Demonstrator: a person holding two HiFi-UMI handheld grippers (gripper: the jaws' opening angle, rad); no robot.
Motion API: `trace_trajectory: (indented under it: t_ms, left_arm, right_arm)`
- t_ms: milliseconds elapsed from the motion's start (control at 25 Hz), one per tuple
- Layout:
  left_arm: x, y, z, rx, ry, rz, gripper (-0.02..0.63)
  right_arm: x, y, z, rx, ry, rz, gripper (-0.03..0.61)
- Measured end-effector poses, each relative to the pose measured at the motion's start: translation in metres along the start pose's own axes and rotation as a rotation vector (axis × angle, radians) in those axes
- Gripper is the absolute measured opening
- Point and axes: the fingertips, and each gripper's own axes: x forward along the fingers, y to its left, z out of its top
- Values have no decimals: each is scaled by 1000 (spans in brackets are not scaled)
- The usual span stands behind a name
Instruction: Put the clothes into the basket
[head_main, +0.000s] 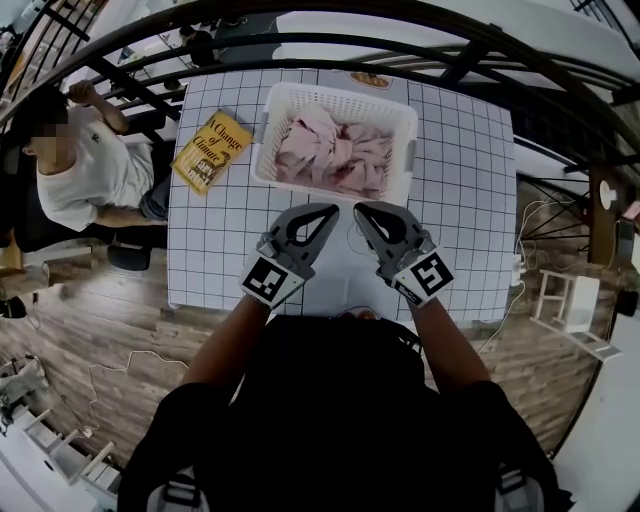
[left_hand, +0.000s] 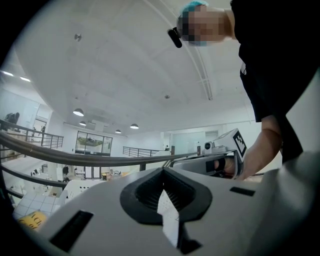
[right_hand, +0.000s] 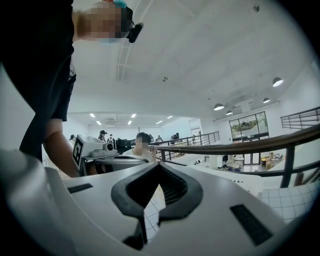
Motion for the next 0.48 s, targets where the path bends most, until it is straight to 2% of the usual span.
trace_trajectory:
  t_ms: [320,480]
  left_arm:
    - [-1,-2,-6,-3,15,2,0]
    - [-1,-4,-7,-7,19,1,0]
  right_arm:
    - [2,11,-6,-50,43,15,15]
    - [2,13,-6,-13,49,17,15]
